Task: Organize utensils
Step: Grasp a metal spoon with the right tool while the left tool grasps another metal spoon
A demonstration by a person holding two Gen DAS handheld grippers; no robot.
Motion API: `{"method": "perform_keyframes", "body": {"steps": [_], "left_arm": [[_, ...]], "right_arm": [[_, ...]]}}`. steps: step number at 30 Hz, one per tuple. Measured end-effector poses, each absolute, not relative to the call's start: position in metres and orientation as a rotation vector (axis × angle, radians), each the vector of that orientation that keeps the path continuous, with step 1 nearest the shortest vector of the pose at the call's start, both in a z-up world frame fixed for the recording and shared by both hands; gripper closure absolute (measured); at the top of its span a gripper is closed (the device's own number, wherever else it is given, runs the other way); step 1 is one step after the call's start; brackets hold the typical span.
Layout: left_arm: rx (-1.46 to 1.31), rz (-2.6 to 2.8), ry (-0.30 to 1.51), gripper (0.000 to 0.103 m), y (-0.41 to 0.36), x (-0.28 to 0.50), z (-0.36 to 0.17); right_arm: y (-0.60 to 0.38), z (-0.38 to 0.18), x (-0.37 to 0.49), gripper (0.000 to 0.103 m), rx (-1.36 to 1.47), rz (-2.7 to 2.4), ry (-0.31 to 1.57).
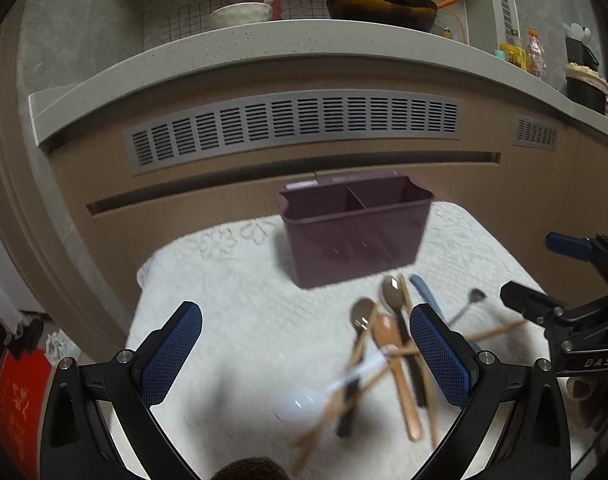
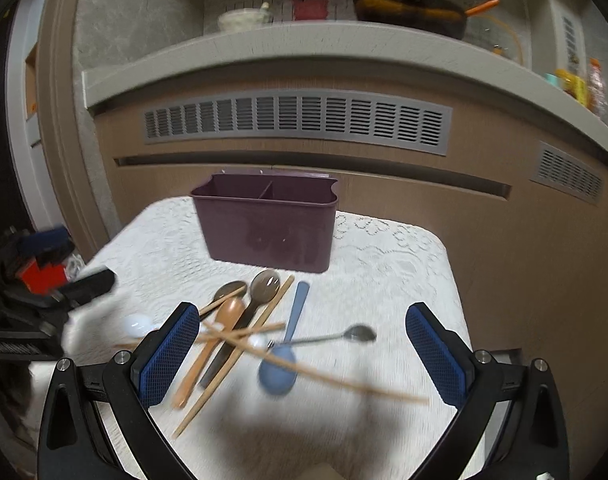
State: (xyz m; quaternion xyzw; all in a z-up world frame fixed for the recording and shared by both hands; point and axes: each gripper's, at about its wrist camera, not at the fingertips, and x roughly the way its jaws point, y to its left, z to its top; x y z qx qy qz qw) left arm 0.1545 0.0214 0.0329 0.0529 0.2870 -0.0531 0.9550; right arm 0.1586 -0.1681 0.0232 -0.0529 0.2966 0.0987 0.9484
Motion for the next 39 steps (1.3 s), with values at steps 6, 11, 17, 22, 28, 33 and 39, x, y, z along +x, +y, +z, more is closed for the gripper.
{"method": "perform_keyframes", "body": {"steps": [6, 11, 17, 22, 28, 33, 39], "left_arm": [[0.077, -0.054, 0.587, 0.0, 0.057, 0.187, 0.03], [0.016, -0.014, 0.622, 0.0, 0.092, 0.197, 0.013], [-0.046, 0.0, 0.659, 0.0, 0.116, 0.196, -0.006], [-0.035, -0.035, 0.707, 0.0, 0.112, 0.201, -0.019], [-0.02, -0.141, 0.776, 0.0, 0.09, 0.21, -0.026], [-0.004, -0.306, 0.818, 0.0, 0.053, 0.214, -0.025], [-0.025, -0.419, 0.889, 0.0, 0.018, 0.228, -0.032]], "right_arm": [[-0.14, -0.008, 0.221, 0.005, -0.096, 0.235, 0.743], [-0.111, -0.047, 0.265, 0.034, -0.088, 0.231, 0.869], [-0.089, -0.07, 0.283, 0.045, -0.159, 0.185, 0.9], [-0.084, -0.071, 0.282, 0.069, -0.228, 0.213, 0.93], [-0.1, -0.043, 0.256, 0.07, -0.197, 0.275, 0.849], [-0.121, -0.015, 0.242, 0.091, -0.153, 0.295, 0.773], [-0.147, -0.006, 0.239, 0.091, -0.085, 0.324, 0.763]]}}
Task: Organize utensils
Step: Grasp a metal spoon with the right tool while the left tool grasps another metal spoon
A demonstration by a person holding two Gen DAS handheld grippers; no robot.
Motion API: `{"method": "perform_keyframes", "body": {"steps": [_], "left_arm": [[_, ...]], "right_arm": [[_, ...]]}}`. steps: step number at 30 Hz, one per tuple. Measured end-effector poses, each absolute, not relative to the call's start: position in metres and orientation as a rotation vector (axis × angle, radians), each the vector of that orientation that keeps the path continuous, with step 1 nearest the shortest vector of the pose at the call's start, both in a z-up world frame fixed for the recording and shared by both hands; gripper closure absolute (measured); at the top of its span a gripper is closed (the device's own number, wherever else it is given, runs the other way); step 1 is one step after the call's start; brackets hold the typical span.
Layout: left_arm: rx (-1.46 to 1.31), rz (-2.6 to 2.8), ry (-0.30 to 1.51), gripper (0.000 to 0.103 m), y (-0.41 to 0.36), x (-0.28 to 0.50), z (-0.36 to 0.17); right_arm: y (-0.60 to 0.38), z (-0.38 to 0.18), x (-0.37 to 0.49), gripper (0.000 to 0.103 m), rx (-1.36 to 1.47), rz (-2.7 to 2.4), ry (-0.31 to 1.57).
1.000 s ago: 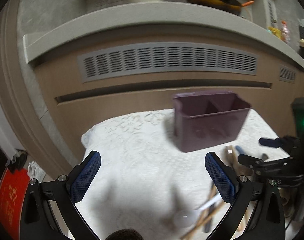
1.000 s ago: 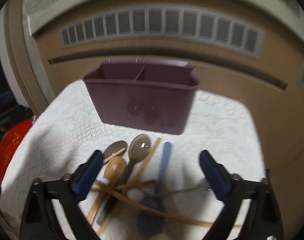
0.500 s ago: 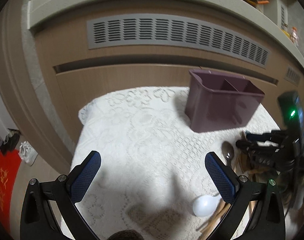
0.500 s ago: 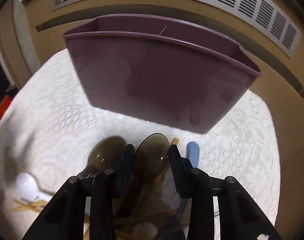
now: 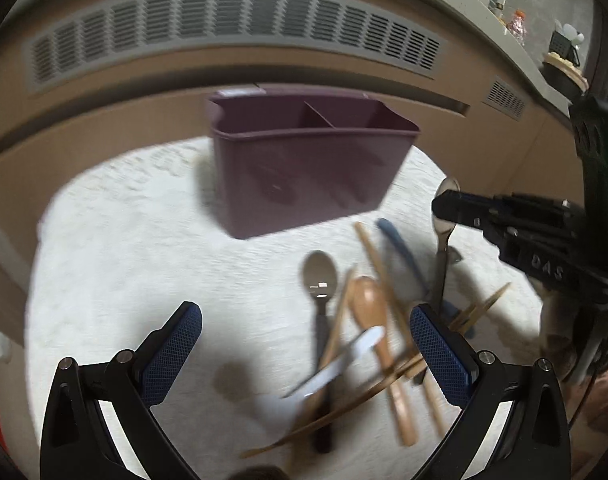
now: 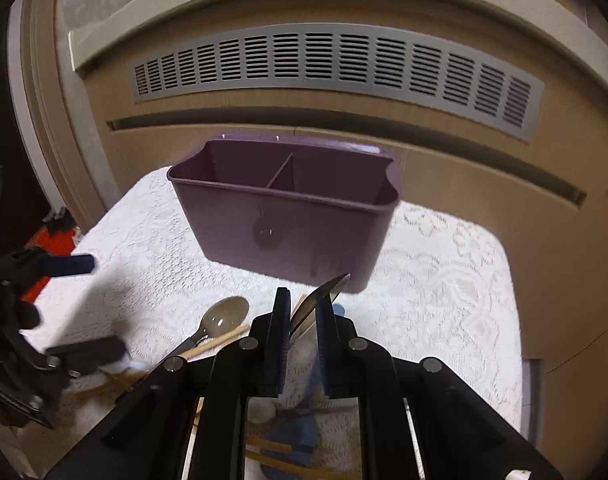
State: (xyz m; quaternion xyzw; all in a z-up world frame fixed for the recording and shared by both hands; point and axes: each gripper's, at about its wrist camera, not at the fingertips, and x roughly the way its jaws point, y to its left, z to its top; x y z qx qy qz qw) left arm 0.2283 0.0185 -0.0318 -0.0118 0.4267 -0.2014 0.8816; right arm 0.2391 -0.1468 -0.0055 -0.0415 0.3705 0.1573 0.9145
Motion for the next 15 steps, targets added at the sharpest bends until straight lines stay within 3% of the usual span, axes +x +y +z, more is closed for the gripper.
{"method": "perform_keyframes", "body": {"steps": [3, 5, 6, 15], "left_arm": [[0.025, -0.415, 0.944, 0.006, 0.002, 0.244, -0.041], [0.056, -0.411, 0.985, 0.045, -0.006, 0.254, -0.047], [0.057, -0.395, 1.017, 0.051, -0.008, 0.262, -0.051], [0.085, -0.384, 1.129, 0.054, -0.034, 0.29, -0.068]], "right_arm": [[-0.164, -0.007, 0.239, 0.091, -0.028, 0.333, 0.775], [-0.175, -0.008, 0.238, 0.091, 0.002, 0.318, 0.771], [-0.179, -0.008, 0.237, 0.091, 0.013, 0.311, 0.768], [-0.2, -0.021, 0.231, 0.088, 0.062, 0.286, 0.781]]}}
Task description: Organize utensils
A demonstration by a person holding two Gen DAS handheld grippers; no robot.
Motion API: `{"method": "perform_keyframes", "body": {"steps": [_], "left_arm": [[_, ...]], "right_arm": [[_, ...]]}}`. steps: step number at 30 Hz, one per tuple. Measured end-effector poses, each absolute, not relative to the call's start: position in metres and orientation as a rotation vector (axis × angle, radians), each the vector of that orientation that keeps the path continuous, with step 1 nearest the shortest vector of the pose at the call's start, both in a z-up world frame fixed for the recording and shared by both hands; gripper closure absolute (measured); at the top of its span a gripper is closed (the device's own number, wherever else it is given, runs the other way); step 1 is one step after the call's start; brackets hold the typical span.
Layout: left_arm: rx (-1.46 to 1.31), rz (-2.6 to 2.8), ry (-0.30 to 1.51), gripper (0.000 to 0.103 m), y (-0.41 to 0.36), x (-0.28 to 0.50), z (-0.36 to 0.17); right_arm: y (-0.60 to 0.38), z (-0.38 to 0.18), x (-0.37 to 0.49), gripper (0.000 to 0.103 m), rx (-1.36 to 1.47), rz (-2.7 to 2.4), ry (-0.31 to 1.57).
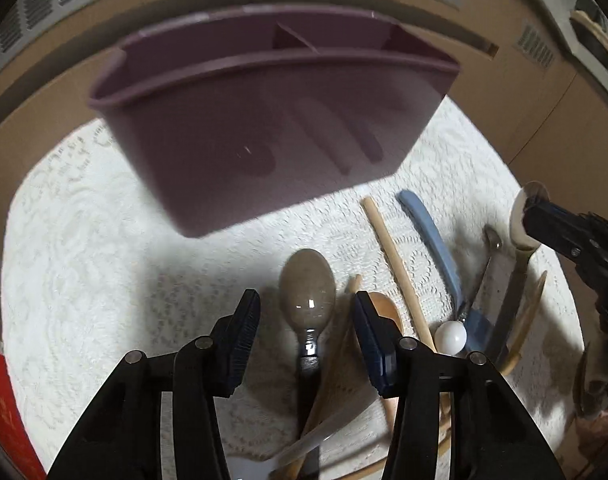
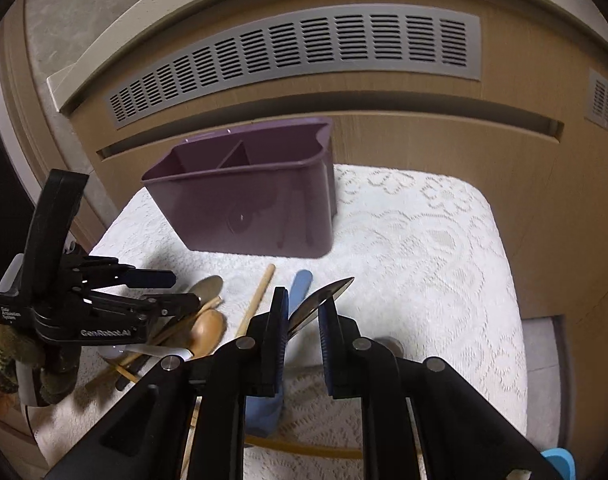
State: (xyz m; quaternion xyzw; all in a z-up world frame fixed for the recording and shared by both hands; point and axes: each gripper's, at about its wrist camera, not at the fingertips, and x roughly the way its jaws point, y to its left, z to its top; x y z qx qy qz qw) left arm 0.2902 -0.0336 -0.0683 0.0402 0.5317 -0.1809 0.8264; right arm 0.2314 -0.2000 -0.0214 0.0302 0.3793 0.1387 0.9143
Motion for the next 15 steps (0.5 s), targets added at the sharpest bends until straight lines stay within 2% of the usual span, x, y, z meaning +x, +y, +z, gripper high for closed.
{"method": "perform_keyframes", "body": {"steps": [4, 6, 7, 15], "left_arm": [[0.088, -0.35, 1.144, 0.055, -0.037, 0.304, -0.073], [0.099, -0.335, 1.131, 0.061, -0.04, 0.308, -0.072], [0.128, -0.314, 1.117, 0.07, -0.042, 0.308, -0.072], [0.085, -0.326, 0.952, 0.07, -0.029, 0.26, -0.046]], "right_arm": [[-0.2, -0.018, 0.227, 0.088, 0.061, 0.284, 0.778], [-0.198, -0.014, 0.223, 0.088, 0.05, 0.282, 0.769], [-0.197, -0.01, 0.22, 0.088, 0.044, 0.281, 0.762], [-0.19, 0.015, 0.193, 0.09, -0.017, 0.262, 0.707]]}}
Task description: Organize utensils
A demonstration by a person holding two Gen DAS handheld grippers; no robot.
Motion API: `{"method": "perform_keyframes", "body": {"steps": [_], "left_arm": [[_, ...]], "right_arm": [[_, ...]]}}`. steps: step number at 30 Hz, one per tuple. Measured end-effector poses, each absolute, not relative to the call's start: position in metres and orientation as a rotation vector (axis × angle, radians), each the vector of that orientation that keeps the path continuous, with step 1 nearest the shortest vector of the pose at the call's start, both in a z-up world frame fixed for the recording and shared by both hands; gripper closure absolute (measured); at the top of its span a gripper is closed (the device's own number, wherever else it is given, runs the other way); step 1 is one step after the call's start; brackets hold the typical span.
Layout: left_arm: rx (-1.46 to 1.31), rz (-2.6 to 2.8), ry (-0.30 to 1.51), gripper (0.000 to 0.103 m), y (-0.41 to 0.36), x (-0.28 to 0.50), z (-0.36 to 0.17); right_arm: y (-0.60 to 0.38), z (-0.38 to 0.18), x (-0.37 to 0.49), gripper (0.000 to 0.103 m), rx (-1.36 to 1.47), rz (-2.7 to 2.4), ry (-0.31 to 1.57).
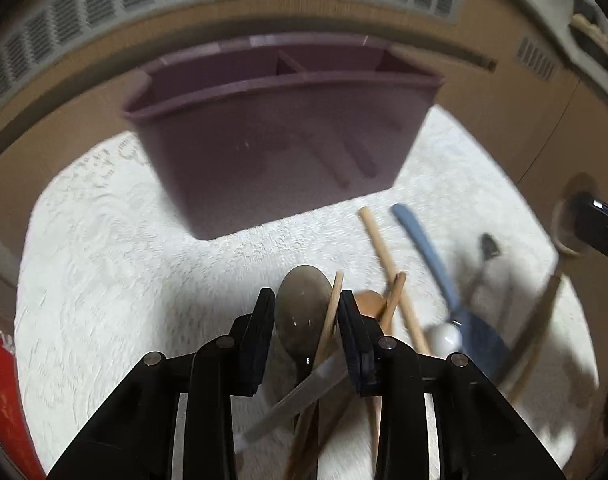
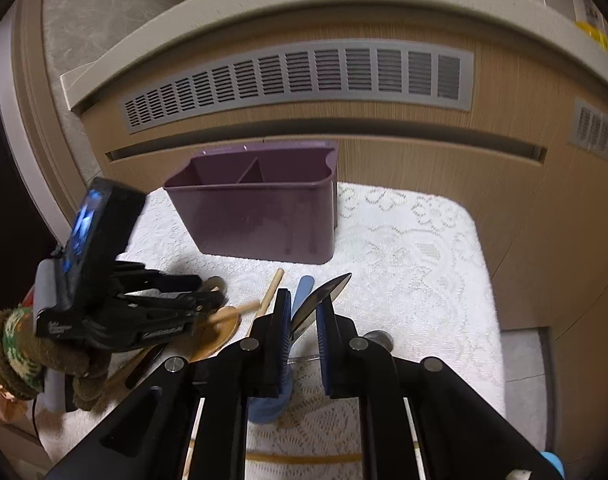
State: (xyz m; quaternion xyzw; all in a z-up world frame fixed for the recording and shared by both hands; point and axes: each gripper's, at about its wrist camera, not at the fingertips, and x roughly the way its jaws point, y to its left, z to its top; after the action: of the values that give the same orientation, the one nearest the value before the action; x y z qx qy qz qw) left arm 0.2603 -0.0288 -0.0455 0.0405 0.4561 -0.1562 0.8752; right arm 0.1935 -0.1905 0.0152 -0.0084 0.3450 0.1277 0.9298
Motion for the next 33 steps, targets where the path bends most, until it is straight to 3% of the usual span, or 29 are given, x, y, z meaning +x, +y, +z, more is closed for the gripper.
{"method": "perform_keyframes", "body": {"steps": [14, 22, 26, 28, 30, 33], "left_arm": [[0.08, -0.317, 0.539, 0.071, -0.005, 0.16, 0.069], [0.039, -0.337, 0.44, 0.071, 0.0, 0.142, 0.114], [0.026, -0.339, 0.425, 0.071, 0.006, 0.135, 0.123], [0.017, -0.33, 0.428, 0.071, 0.012, 0.135, 0.12], [0.001, -0.322, 0.439, 0.071, 0.021, 0.135, 0.114], [-0.027, -0.311, 0.463, 0.071, 0.036, 0.137, 0.101]], "right_arm": [[-0.168, 0.078, 0.146, 0.093, -0.111, 0.265, 0.552], [-0.158, 0.115, 0.13, 0.094, -0.14, 0.29, 0.468], [-0.153, 0.106, 0.143, 0.093, -0.163, 0.372, 0.53], [-0.147, 0.087, 0.156, 0.083, -0.183, 0.459, 0.606], [-0.139, 0.059, 0.173, 0.052, -0.203, 0.474, 0.667], [-0.123, 0.024, 0.198, 0.051, -0.276, 0.494, 0.727]]}}
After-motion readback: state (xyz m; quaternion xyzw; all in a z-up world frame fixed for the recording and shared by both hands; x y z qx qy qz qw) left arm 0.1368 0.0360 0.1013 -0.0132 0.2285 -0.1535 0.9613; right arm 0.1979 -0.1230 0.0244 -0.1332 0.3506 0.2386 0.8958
